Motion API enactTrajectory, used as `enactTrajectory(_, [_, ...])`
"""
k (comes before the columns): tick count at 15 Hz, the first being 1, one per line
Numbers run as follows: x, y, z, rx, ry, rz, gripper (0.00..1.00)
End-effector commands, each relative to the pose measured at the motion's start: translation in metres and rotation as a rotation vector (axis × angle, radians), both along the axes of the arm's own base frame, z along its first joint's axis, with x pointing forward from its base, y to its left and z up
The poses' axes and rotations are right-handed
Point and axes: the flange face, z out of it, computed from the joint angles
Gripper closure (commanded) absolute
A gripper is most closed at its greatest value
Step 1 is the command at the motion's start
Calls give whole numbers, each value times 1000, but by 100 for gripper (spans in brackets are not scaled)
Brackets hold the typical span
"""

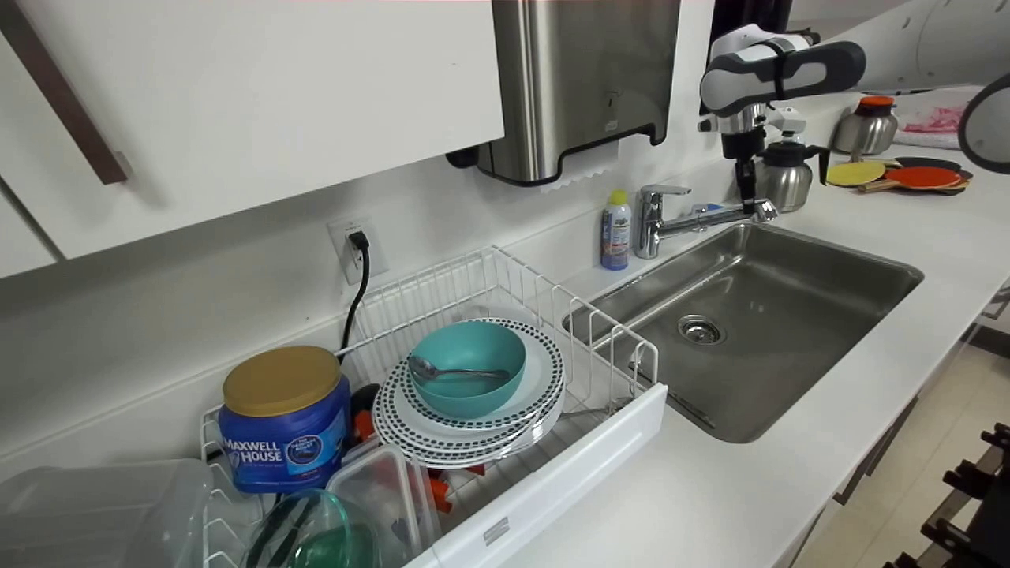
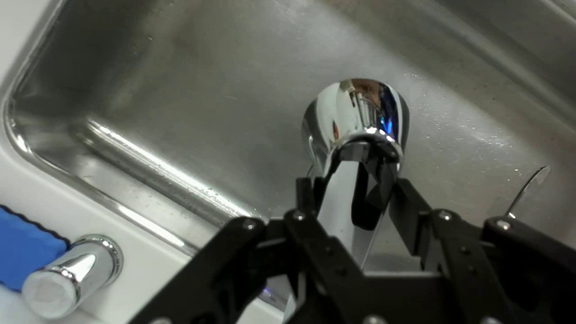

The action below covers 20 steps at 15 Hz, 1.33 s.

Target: Move the tap slightly to the left

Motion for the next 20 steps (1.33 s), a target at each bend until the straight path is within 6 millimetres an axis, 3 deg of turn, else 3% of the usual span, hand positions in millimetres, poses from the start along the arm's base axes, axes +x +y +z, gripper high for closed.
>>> enactTrajectory(1, [0, 0, 0, 0, 0, 0, 53])
enactTrajectory(2, [0, 0, 0, 0, 0, -1, 53])
enactTrajectory(3, [0, 0, 0, 0, 0, -1, 78])
enactTrajectory(20, [6, 65, -12, 61, 1, 11, 78])
